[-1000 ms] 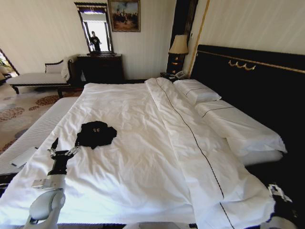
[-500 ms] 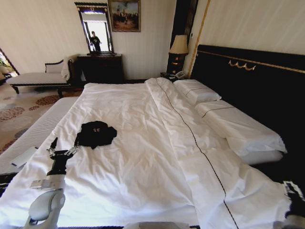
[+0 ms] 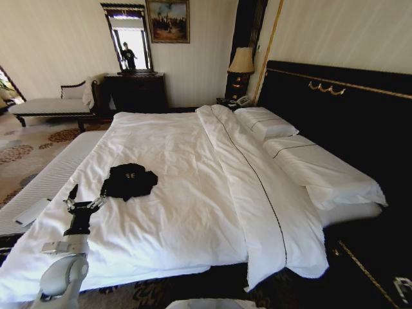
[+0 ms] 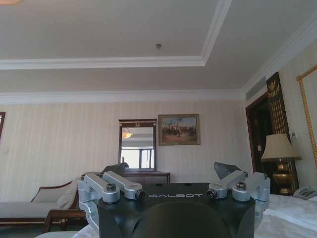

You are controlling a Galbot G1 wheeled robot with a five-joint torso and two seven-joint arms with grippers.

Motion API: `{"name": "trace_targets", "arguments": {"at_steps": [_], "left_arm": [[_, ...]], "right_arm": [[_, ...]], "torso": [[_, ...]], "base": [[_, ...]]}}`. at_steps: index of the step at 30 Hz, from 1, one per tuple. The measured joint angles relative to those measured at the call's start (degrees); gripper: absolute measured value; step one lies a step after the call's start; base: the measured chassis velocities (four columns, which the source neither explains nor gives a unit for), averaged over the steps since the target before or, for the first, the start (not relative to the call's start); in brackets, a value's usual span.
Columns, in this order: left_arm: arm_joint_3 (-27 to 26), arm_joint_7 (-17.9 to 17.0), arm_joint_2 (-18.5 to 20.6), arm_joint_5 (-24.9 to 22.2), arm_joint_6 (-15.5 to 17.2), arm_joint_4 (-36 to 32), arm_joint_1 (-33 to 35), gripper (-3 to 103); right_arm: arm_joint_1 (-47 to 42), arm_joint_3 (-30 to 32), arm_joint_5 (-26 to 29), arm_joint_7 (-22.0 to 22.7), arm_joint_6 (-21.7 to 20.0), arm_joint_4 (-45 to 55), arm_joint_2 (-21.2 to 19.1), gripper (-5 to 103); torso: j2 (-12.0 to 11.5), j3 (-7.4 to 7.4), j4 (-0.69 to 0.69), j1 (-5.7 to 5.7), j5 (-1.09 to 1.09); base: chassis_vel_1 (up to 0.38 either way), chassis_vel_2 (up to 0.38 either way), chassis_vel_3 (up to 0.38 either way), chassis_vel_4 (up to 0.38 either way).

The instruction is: Fold the clothes on the bed.

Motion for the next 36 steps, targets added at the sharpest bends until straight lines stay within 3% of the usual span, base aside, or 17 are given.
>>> {"name": "trace_targets", "arguments": {"at_steps": [5,7,9,10,13,14,15,16,20,23,28,33,36], "left_arm": [[-0.3,0.0,0.5,-0.3,0.0,-0.5,0.4,100],[-0.6,0.0,0.6,-0.4,0.0,-1.1,1.0,100],[-1.5,0.0,0.9,-0.7,0.3,-2.1,2.0,100],[-1.5,0.0,0.9,-0.7,0.3,-2.1,2.0,100],[-2.8,-0.4,1.4,-1.9,1.6,-3.5,3.2,100],[-3.3,-1.0,2.1,-3.2,2.8,-4.5,3.8,100],[-3.5,-1.2,2.5,-3.8,3.3,-5.0,4.0,100],[-3.5,-1.2,2.5,-3.8,3.3,-5.0,4.0,100],[-6.0,-2.6,3.6,-7.0,6.4,-8.5,6.2,100],[-7.1,-3.2,3.8,-8.3,8.1,-10.7,7.1,100],[-7.5,-4.0,4.2,-9.4,10.7,-13.7,7.8,100],[-9.3,-5.3,3.2,-8.7,12.4,-16.1,10.1,100],[-10.4,-5.4,1.7,-8.1,12.4,-17.5,11.9,100]], "right_arm": [[1.9,-0.4,1.8,-3.7,1.2,4.1,-3.4,100],[2.5,-1.0,1.8,-7.4,1.8,4.4,-4.9,100],[3.7,-1.7,1.4,-15.8,3.6,4.4,-7.5,100],[3.7,-1.7,1.4,-15.8,3.6,4.4,-7.5,100],[5.8,-2.7,0.9,-26.0,6.5,4.3,-11.2,100],[7.6,-3.9,-0.4,-31.1,8.4,2.7,-14.3,100],[8.5,-4.6,-1.1,-32.6,9.1,1.7,-15.6,100],[8.5,-4.6,-1.1,-32.6,9.1,1.7,-15.6,100],[16.1,-11.2,-5.1,-39.0,11.8,-4.7,-21.9,100],[18.9,-14.8,-7.6,-41.2,12.8,-7.1,-23.4,100],[21.3,-19.8,-13.6,-46.1,15.8,-11.1,-24.5,100],[25.0,-24.7,-18.1,-51.5,17.9,-15.6,-25.5,100],[26.4,-26.4,-19.5,-52.1,17.7,-16.5,-25.9,100]], "torso": [[0.0,0.0,0.02,0.0,-0.02],[0.0,0.0,0.02,0.0,0.01],[0.0,0.0,0.0,0.0,0.01],[0.0,0.0,0.0,0.0,0.01],[0.0,0.0,0.02,0.0,0.0],[0.0,0.0,0.03,0.0,-0.02],[0.0,0.0,0.02,0.0,-0.01],[0.0,0.0,0.02,0.0,-0.01],[0.0,0.01,0.0,0.0,0.03],[0.0,0.01,0.06,0.01,0.03],[0.0,0.01,-0.04,0.01,-0.01],[0.0,0.01,0.02,0.01,0.02],[0.0,0.01,0.02,0.01,0.01]], "base": [[0.0,0.0,0.0,0.0],[0.0,0.0,0.0,0.0],[0.0,0.0,0.0,0.0],[0.0,0.0,0.0,0.0],[0.0,0.0,0.0,0.0],[0.0,0.0,0.0,0.0],[0.0,0.0,0.0,0.0],[0.0,0.0,0.0,0.0],[0.0,0.0,0.0,0.0],[0.0,0.0,0.0,0.0],[0.0,0.0,0.0,0.0],[0.0,0.0,0.0,0.0],[0.0,0.0,0.0,0.0]]}}
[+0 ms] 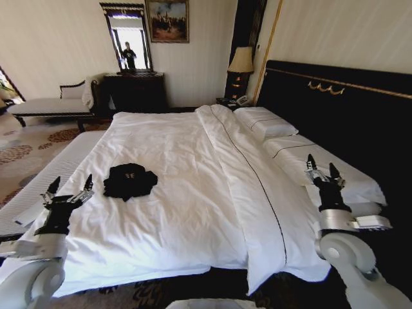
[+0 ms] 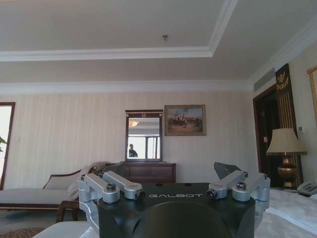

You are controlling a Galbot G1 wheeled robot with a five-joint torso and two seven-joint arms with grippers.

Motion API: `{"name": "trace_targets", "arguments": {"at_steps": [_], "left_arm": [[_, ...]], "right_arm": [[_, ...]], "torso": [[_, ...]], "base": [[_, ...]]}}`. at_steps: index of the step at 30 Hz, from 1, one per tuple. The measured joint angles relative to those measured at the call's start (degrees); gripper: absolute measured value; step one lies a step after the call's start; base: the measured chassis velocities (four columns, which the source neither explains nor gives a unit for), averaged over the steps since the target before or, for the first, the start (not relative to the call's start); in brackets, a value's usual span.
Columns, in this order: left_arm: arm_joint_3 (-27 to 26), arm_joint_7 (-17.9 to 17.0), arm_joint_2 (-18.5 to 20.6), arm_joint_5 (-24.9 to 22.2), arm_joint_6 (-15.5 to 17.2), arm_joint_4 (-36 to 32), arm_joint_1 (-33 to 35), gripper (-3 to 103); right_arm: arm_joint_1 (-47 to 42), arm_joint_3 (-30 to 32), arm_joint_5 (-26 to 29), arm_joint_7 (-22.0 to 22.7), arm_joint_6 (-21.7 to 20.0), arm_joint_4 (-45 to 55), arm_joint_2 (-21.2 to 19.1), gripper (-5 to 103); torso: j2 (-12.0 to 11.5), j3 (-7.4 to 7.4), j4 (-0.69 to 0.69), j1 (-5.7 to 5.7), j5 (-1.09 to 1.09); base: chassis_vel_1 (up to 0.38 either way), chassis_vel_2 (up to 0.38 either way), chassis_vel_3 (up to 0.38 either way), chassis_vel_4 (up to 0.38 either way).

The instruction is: Fold the clothes on the bed.

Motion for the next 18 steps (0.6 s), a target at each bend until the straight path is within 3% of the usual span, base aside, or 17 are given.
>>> {"name": "trace_targets", "arguments": {"at_steps": [9,18], "left_arm": [[-1.6,0.4,-5.5,1.9,-1.0,-4.4,4.8,100],[-2.4,0.5,-6.9,2.1,-1.4,-5.8,6.0,100]], "right_arm": [[-1.5,-0.5,-2.3,0.2,-0.3,1.5,1.8,100],[-4.7,0.9,-3.9,0.8,-0.2,5.3,4.5,100]], "torso": [[0.0,-0.01,-0.01,-0.01,0.0],[0.0,-0.01,-0.02,-0.01,-0.01]], "base": [[0.0,0.0,0.0,0.0],[0.0,0.0,0.0,0.0]]}}
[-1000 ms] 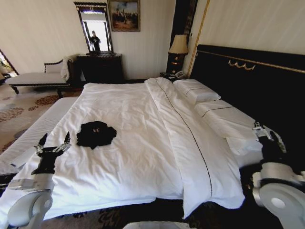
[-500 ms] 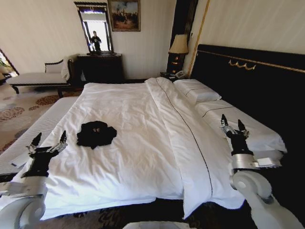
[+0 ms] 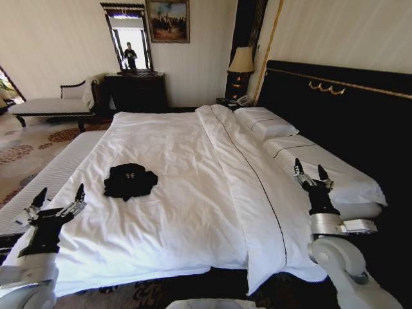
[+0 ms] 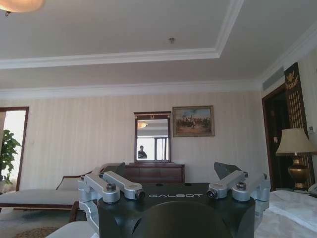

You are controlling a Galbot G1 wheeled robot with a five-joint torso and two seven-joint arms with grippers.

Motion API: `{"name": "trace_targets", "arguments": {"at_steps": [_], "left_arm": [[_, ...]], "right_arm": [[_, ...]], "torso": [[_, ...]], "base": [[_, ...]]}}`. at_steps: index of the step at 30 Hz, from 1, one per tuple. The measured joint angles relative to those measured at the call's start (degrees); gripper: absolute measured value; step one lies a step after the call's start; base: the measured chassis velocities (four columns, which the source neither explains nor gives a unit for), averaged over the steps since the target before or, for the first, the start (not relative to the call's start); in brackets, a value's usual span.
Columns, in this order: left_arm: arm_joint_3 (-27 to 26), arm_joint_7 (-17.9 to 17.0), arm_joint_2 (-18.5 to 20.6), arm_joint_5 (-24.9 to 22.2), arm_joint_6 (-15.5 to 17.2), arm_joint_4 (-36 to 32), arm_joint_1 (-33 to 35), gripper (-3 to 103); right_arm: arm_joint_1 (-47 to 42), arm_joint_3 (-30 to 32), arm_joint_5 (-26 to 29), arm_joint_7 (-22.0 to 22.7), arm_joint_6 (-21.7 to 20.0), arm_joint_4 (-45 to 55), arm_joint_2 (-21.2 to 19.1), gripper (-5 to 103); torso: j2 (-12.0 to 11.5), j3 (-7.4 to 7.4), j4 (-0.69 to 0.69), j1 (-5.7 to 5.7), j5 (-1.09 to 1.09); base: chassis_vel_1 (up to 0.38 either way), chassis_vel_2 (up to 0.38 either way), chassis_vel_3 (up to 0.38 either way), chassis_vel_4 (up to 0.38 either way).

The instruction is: Fold the clothes on the bed.

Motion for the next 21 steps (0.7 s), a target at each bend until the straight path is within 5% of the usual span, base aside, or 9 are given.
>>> {"name": "trace_targets", "arguments": {"at_steps": [21], "left_arm": [[5.8,0.0,-4.5,3.6,-0.9,-1.2,-0.2,100]], "right_arm": [[-4.6,2.6,-0.9,4.1,0.0,3.0,1.4,100]], "torso": [[0.0,0.0,0.0,0.0,0.0]], "base": [[0.0,0.0,0.0,0.0]]}}
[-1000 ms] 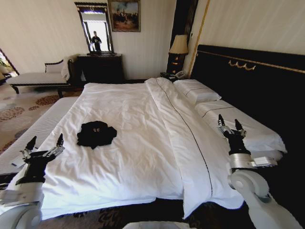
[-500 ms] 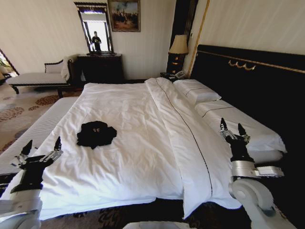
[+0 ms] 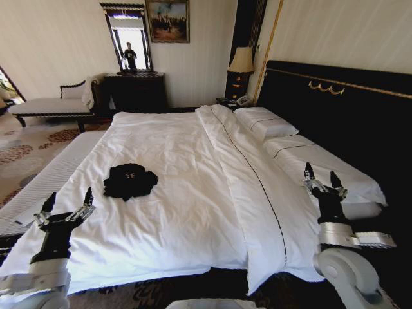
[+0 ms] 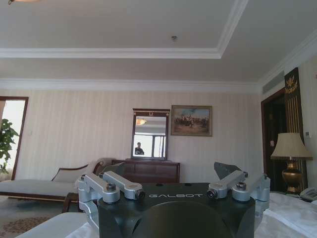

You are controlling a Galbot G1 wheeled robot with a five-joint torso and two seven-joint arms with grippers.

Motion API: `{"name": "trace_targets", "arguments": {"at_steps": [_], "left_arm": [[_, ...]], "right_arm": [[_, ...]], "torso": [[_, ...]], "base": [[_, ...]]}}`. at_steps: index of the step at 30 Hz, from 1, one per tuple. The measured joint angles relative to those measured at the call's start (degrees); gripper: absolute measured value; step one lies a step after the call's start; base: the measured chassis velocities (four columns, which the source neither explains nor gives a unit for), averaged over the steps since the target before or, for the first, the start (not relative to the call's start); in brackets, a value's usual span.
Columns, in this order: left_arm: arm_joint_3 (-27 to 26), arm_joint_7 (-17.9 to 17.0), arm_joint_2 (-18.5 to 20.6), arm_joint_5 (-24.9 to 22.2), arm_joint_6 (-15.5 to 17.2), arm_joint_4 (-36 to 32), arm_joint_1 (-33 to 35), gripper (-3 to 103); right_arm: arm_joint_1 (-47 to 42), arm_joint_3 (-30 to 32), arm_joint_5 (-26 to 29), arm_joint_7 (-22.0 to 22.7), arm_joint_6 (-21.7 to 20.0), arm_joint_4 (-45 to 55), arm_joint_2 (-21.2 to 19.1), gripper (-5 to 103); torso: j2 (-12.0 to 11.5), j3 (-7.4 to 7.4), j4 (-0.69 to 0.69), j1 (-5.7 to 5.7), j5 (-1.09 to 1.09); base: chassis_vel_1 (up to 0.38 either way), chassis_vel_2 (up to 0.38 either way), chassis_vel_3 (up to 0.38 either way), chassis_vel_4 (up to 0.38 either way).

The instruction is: Fold the clothes on the bed.

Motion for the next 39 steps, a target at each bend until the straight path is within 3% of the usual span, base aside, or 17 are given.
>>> {"name": "trace_targets", "arguments": {"at_steps": [39], "left_arm": [[4.0,0.3,3.3,1.7,-0.1,8.8,-6.5,100]], "right_arm": [[4.2,-2.3,-1.2,0.9,-1.4,-6.3,0.1,100]], "torso": [[0.0,0.01,0.01,0.0,0.0]], "base": [[0.0,0.0,0.0,0.0]]}}
